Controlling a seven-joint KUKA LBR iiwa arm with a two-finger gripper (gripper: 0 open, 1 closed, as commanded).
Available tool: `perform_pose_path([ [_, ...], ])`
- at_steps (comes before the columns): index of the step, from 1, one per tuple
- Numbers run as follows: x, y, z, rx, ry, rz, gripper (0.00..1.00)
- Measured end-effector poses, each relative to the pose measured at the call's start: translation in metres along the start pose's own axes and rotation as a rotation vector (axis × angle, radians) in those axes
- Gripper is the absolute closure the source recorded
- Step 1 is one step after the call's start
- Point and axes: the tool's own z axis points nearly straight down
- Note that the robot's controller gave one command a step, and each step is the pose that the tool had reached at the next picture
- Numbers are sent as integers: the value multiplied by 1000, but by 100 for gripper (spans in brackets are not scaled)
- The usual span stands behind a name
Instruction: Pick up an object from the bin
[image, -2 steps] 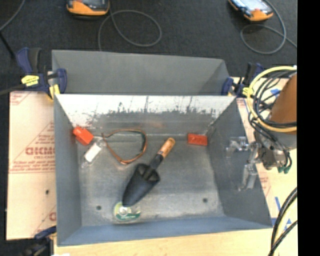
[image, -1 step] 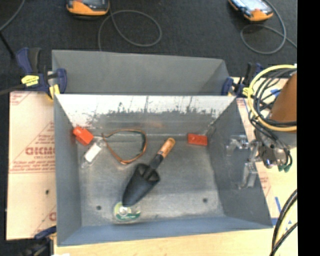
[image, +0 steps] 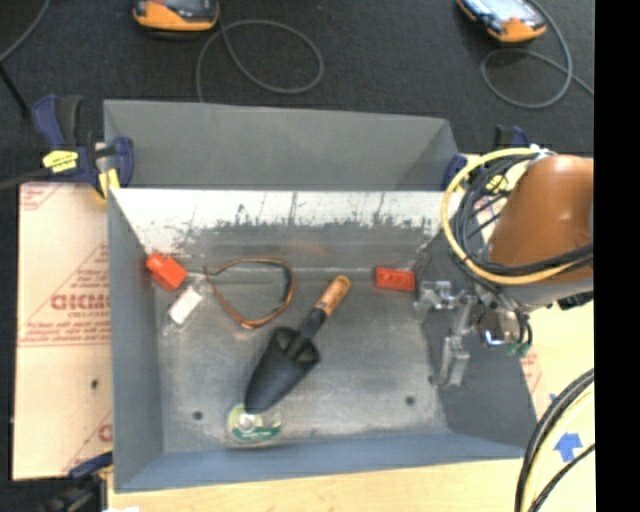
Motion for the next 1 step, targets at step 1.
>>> perform_pose_path([
  [1, -4, 29, 15, -2, 1, -132, 0],
])
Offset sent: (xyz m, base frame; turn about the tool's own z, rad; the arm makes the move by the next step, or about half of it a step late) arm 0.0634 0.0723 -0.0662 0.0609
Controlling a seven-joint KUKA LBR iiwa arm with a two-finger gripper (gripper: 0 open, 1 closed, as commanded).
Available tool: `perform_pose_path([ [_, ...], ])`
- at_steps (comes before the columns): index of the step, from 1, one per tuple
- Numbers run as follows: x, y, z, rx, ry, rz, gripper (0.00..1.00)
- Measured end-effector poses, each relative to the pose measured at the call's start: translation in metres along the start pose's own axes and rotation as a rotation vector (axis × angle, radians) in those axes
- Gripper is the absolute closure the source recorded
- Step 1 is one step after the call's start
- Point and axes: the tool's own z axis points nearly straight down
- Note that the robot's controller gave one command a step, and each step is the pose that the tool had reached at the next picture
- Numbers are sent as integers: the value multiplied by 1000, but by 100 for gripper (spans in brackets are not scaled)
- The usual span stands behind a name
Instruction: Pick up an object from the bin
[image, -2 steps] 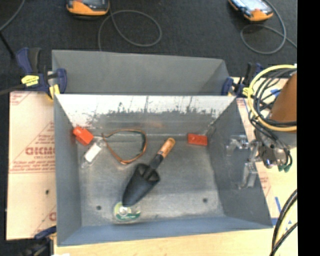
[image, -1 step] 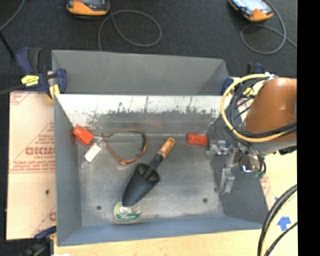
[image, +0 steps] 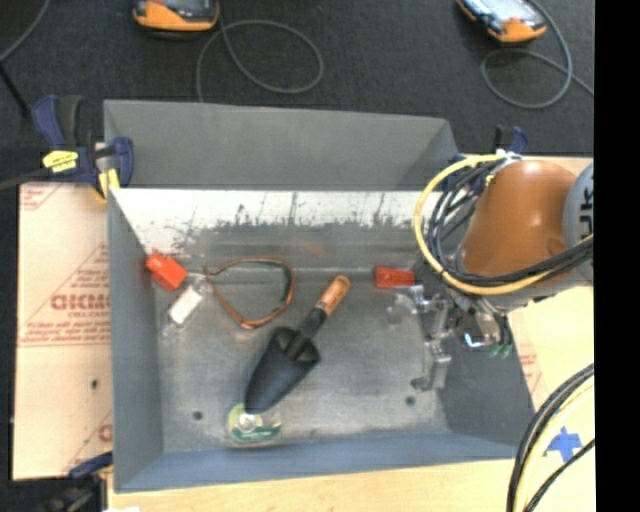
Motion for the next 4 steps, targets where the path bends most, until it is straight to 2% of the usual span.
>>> perform_pose_path([
  [1, -23, 8, 19, 5, -5, -122, 0],
  [2, -24, 42, 39, 2, -3, 44, 0],
  [3, -63, 59, 65, 5, -8, -95, 0],
  [4, -72, 105, 65, 4, -5, -147, 0],
])
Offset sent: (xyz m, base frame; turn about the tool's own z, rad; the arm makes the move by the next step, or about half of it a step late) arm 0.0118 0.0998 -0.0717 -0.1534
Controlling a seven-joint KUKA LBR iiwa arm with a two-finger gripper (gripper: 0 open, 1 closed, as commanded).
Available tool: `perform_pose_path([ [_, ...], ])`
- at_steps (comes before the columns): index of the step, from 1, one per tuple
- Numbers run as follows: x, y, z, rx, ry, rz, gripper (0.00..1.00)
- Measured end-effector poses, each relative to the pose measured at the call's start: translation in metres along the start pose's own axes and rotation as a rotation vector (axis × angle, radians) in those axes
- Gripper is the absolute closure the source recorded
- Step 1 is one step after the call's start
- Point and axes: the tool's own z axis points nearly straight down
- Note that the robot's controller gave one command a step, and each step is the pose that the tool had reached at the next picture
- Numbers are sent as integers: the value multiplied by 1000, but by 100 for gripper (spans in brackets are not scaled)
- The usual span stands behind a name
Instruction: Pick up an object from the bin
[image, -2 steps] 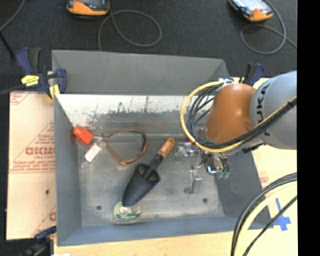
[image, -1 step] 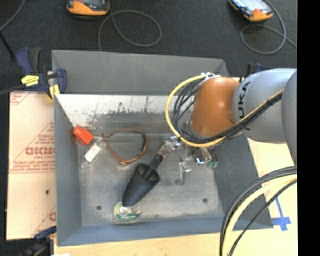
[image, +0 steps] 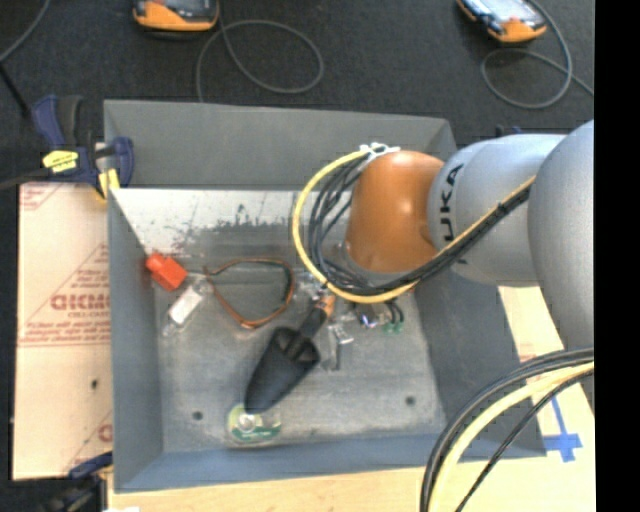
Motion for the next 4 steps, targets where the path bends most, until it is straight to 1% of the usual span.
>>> perform_pose_path([
  [1, -14, 25, 14, -4, -7, 119, 0],
  [2, -15, 20, 19, 2, -5, 85, 0],
  [3, -14, 53, 39, -1, -16, -344, 100],
  [4, -14, 53, 39, -1, -16, -344, 100],
])
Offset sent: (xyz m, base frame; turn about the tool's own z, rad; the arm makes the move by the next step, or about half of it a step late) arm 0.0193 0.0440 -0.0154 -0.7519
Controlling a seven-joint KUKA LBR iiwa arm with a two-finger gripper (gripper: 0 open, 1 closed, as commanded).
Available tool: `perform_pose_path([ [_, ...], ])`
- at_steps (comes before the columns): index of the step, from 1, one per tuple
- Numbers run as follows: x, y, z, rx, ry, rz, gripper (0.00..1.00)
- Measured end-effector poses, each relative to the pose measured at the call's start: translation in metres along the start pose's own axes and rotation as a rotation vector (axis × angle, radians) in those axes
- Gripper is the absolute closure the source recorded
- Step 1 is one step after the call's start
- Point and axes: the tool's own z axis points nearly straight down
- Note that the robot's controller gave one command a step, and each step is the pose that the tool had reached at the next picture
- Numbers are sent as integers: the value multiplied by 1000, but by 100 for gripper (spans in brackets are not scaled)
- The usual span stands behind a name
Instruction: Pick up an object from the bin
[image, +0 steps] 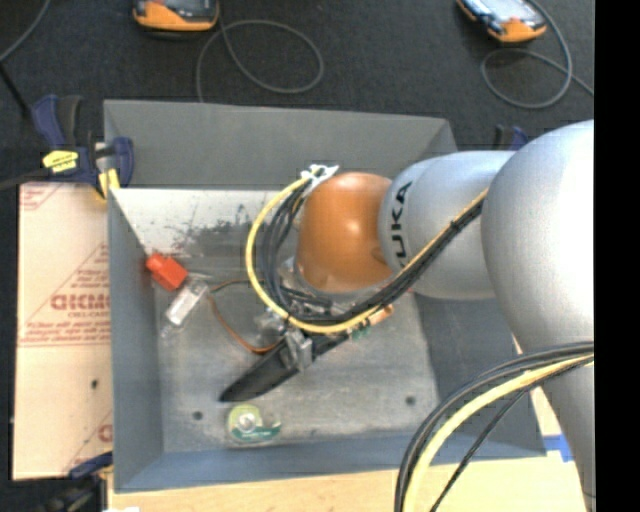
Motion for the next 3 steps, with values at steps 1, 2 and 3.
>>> perform_pose_path([
  [1, -9, -18, -110, 2, -2, 35, 100],
  [2, -9, -18, -110, 2, -2, 35, 100],
  [3, -14, -25, -260, 5, -6, 66, 100],
])
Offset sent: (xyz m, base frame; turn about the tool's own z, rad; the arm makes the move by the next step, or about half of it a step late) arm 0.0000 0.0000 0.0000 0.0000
